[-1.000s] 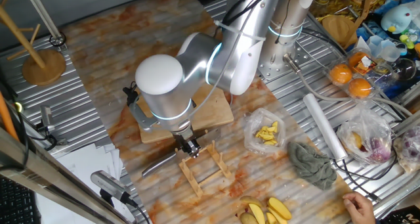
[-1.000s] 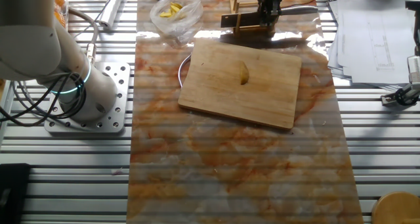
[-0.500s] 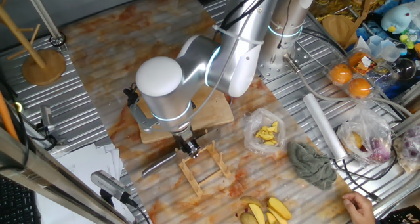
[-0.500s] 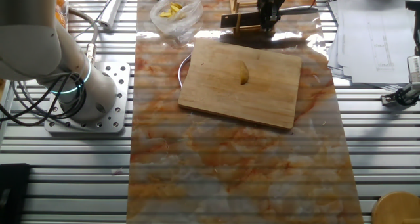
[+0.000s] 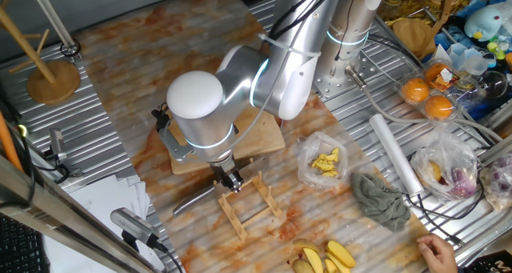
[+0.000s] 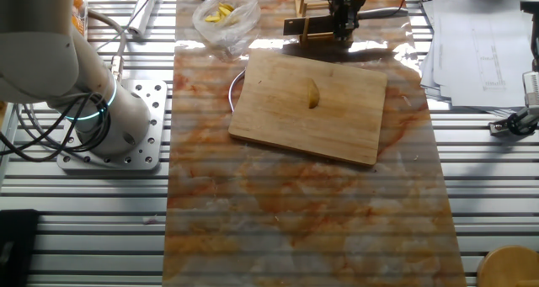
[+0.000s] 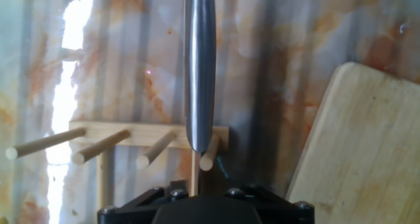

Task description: Chop the potatoes

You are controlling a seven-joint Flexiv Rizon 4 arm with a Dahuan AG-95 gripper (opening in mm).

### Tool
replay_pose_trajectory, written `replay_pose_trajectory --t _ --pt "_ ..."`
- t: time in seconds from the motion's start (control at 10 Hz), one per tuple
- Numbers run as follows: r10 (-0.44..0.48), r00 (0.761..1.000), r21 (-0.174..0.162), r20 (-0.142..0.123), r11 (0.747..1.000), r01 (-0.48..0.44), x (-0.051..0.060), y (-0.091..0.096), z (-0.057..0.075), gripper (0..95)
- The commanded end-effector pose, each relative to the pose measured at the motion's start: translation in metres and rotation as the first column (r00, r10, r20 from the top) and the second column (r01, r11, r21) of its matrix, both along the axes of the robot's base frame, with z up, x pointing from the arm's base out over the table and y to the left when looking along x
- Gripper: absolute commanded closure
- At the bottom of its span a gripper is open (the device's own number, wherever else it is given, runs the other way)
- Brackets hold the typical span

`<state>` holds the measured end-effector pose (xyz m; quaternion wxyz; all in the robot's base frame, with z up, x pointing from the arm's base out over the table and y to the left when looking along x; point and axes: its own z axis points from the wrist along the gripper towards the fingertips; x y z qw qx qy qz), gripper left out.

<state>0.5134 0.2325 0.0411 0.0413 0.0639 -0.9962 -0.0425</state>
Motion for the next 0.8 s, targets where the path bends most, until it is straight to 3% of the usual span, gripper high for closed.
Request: replay_pose_trajectory --t 0.1,0.6,0.7,0.8 --pt "0.0 1.0 0.0 0.0 1.0 0.0 0.0004 0.0006 -0.0009 76.0" --pt "0.001 1.0 -0.002 0.0 1.0 -0.001 0.0012 0.0013 -0.0029 76.0" --pt "-0.003 1.0 -0.006 0.0 1.0 0.003 0.0012 0.0013 -0.0029 95.0" --pt "-0.009 1.0 -0.006 0.0 1.0 0.009 0.0012 0.0013 -0.0029 95.0"
